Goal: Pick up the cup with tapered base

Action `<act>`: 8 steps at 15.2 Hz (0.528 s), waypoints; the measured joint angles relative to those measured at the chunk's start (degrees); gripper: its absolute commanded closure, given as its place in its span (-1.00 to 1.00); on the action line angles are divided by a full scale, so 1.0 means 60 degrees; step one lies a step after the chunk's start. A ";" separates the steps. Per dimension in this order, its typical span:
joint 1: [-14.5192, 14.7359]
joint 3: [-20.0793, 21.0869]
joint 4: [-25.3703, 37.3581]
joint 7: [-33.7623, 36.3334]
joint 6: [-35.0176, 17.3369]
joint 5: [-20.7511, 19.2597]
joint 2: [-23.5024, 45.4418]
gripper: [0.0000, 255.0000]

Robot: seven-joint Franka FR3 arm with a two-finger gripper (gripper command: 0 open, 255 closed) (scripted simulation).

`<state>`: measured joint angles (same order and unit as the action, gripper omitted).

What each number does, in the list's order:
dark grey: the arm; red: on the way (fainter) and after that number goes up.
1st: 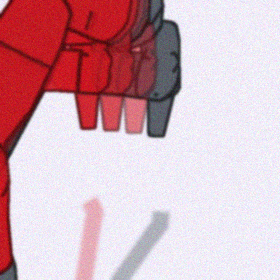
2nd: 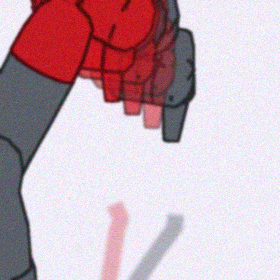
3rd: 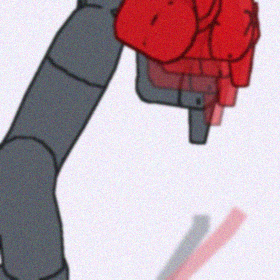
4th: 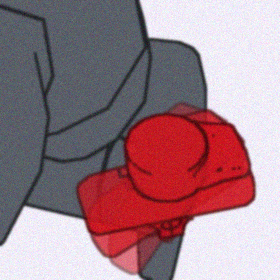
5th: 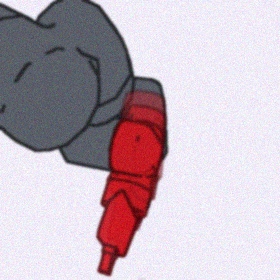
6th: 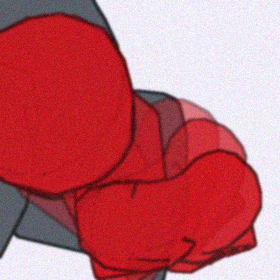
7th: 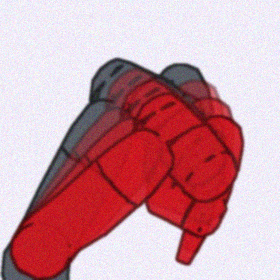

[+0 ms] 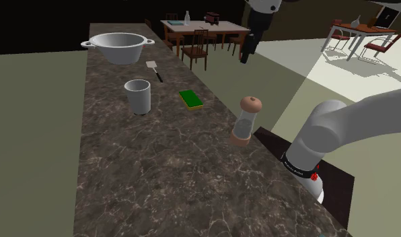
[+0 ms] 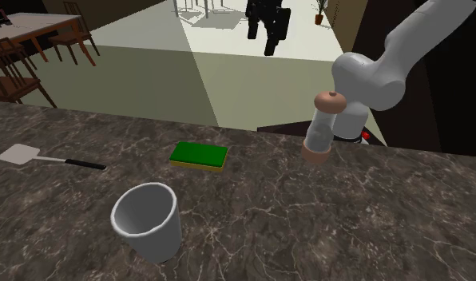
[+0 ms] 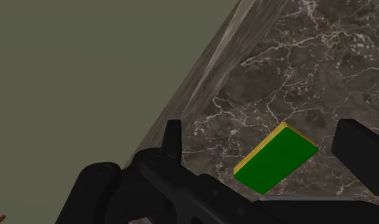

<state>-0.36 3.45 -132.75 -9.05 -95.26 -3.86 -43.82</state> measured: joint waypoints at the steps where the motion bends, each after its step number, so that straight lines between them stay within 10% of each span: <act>1: 0.0000 0.0000 0.0000 0.0000 0.0000 0.0000 0.0000 -1.00; 8: 0.0238 0.0964 0.0765 0.1012 -0.0654 0.0362 0.1591 -1.00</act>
<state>1.07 9.23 -128.16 -2.98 -99.18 -1.69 -34.27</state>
